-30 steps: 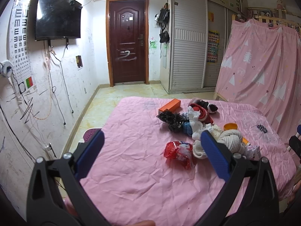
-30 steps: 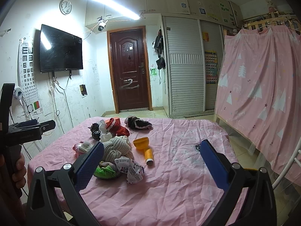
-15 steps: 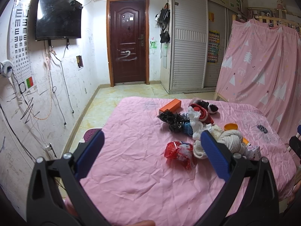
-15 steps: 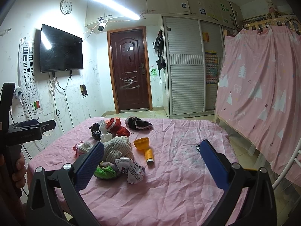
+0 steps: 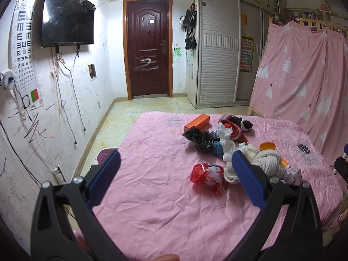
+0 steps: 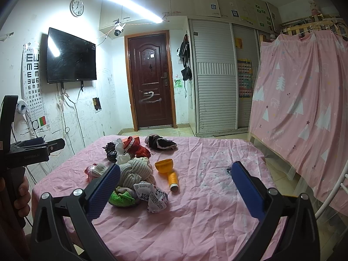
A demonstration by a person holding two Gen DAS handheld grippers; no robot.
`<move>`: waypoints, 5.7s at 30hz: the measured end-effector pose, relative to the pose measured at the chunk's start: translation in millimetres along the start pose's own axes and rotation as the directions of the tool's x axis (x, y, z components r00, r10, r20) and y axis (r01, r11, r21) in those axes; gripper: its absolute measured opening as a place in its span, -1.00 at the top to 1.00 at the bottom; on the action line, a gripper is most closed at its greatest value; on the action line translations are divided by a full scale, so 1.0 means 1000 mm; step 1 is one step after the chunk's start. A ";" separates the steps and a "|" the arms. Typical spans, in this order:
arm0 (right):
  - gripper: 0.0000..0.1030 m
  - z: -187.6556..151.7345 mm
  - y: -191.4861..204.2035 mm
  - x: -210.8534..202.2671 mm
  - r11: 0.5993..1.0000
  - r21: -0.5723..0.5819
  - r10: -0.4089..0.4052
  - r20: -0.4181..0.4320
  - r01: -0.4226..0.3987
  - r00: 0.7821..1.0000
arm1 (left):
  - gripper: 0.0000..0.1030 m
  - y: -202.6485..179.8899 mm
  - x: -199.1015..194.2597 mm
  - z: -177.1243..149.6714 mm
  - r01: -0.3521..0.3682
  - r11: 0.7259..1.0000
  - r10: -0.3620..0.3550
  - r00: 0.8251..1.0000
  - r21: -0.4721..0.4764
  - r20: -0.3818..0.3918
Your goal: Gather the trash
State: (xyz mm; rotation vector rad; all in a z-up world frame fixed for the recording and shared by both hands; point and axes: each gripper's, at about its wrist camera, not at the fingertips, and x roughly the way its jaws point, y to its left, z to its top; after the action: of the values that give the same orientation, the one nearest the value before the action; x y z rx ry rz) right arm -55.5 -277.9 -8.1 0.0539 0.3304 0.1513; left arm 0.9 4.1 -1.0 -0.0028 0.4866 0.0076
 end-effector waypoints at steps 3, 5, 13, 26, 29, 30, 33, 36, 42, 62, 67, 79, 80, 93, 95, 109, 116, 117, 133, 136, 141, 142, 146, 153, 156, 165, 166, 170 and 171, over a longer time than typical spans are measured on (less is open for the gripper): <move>-0.84 0.000 0.000 0.000 1.000 -0.001 0.001 -0.002 -0.001 1.000 | -0.90 0.001 0.002 -0.001 0.001 1.000 -0.001 1.000 0.000 0.000; -0.84 -0.001 -0.001 -0.002 1.000 -0.005 0.002 -0.003 -0.002 1.000 | -0.90 0.001 0.002 -0.001 0.000 1.000 0.000 1.000 0.000 0.001; -0.84 -0.002 0.001 0.000 1.000 -0.007 0.005 0.002 -0.005 1.000 | -0.90 0.006 0.002 -0.001 0.001 1.000 -0.001 1.000 0.002 0.003; -0.84 -0.003 0.001 0.002 1.000 -0.008 0.012 -0.005 -0.012 1.000 | -0.90 0.008 -0.003 -0.002 -0.003 1.000 0.003 1.000 0.004 0.001; -0.84 -0.005 0.001 0.004 1.000 -0.008 0.016 -0.007 -0.016 1.000 | -0.90 0.005 -0.001 -0.002 -0.003 1.000 0.003 1.000 0.007 -0.005; -0.84 -0.006 0.000 0.005 1.000 -0.006 0.017 -0.009 -0.017 1.000 | -0.90 0.005 0.000 -0.003 -0.003 1.000 0.003 1.000 0.009 -0.009; -0.84 -0.009 0.000 0.011 1.000 -0.007 0.028 -0.025 -0.028 0.999 | -0.90 0.000 0.007 -0.005 0.015 1.000 -0.015 0.999 0.017 -0.031; -0.84 -0.009 0.002 0.022 0.998 -0.021 0.053 -0.065 -0.054 0.996 | -0.90 -0.001 0.018 -0.006 0.075 0.997 -0.072 0.994 0.028 -0.082; -0.84 -0.013 0.007 0.048 0.989 -0.014 0.144 -0.157 -0.148 0.977 | -0.90 -0.004 0.037 -0.010 0.148 0.989 -0.142 0.980 0.032 -0.141; -0.39 0.005 0.056 0.146 0.923 -0.118 0.281 -0.441 -0.365 0.852 | -0.90 -0.015 0.071 -0.013 0.252 0.951 -0.200 0.943 0.181 -0.265; -0.17 -0.003 0.053 0.162 0.917 -0.056 0.322 -0.482 -0.395 0.815 | -0.90 -0.021 0.082 -0.012 0.272 0.939 -0.206 0.934 0.209 -0.291; -0.08 0.021 -0.004 0.145 0.836 0.256 0.546 -0.288 -0.486 0.787 | -0.73 -0.034 0.108 -0.012 0.335 0.925 -0.247 0.889 0.180 -0.385; -0.08 0.023 -0.007 0.142 0.837 0.255 0.543 -0.278 -0.484 0.792 | -0.54 -0.037 0.109 -0.013 0.336 0.924 -0.245 0.888 0.185 -0.390; -0.08 0.033 -0.055 0.107 0.868 0.283 0.462 -0.161 -0.408 0.872 | 0.24 -0.050 0.090 -0.004 0.291 0.940 -0.219 0.915 0.177 -0.340; -0.08 0.033 -0.065 0.102 0.876 0.292 0.438 -0.146 -0.384 0.887 | 0.24 -0.057 0.080 0.004 0.290 0.939 -0.223 0.922 0.185 -0.316; -0.08 0.007 -0.194 0.025 0.946 0.322 0.004 -0.061 0.016 0.998 | 0.23 -0.180 0.026 0.057 0.456 0.845 -0.401 0.886 0.281 -0.232; -0.09 -0.032 -0.253 0.004 0.908 0.369 -0.166 -0.113 0.197 0.980 | 0.23 -0.276 0.019 0.060 0.591 0.742 -0.508 0.804 0.315 -0.311; -0.09 -0.040 -0.260 0.003 0.902 0.375 -0.179 -0.129 0.215 0.975 | 0.23 -0.294 0.017 0.059 0.614 0.717 -0.525 0.787 0.329 -0.325; -0.44 -0.076 -0.313 0.012 0.835 0.459 -0.223 -0.224 0.304 0.949 | 0.21 -0.424 0.041 0.038 0.734 0.636 -0.582 0.658 0.237 -0.477; -0.44 -0.075 -0.326 0.003 0.815 0.481 -0.247 -0.215 0.323 0.945 | 0.18 -0.436 0.044 0.034 0.741 0.631 -0.585 0.648 0.228 -0.488; -0.45 -0.078 -0.347 -0.017 0.776 0.526 -0.288 -0.195 0.348 0.937 | -0.17 -0.450 0.045 0.029 0.744 0.631 -0.582 0.640 0.218 -0.502; -0.45 -0.079 -0.350 -0.020 0.769 0.536 -0.293 -0.191 0.349 0.937 | -0.23 -0.451 0.044 0.028 0.743 0.633 -0.581 0.643 0.220 -0.500; -0.45 -0.078 -0.353 -0.024 0.763 0.549 -0.292 -0.179 0.342 0.939 | -0.23 -0.451 0.042 0.026 0.727 0.643 -0.566 0.663 0.240 -0.490; -0.45 -0.065 -0.333 -0.015 0.808 0.508 -0.253 -0.159 0.299 0.954 | -0.23 -0.427 0.033 0.033 0.712 0.663 -0.573 0.682 0.233 -0.453; -0.46 -0.058 -0.320 -0.010 0.828 0.483 -0.239 -0.154 0.284 0.959 | -0.23 -0.413 0.029 0.040 0.700 0.677 -0.574 0.695 0.226 -0.434; -0.53 -0.034 -0.270 0.002 0.897 0.389 -0.176 -0.123 0.210 0.977 | -0.23 -0.341 0.020 0.057 0.611 0.762 -0.529 0.779 0.217 -0.337; -0.53 -0.032 -0.265 0.004 0.905 0.377 -0.164 -0.120 0.198 0.979 | -0.24 -0.334 0.019 0.058 0.596 0.772 -0.517 0.791 0.222 -0.328; -0.53 -0.023 -0.233 0.010 0.936 0.318 -0.122 -0.118 0.154 0.985 | -0.24 -0.294 0.018 0.064 0.537 0.813 -0.468 0.833 0.226 -0.296; -0.53 -0.021 -0.222 0.012 0.945 0.300 -0.101 -0.114 0.131 0.988 | -0.24 -0.281 0.018 0.066 0.516 0.826 -0.450 0.846 0.226 -0.286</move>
State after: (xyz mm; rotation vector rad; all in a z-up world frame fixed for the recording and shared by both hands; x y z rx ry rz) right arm -20.3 -494.9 -48.6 0.3362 0.4512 -0.0161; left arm 49.6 -276.0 48.8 0.1684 0.6973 -0.5790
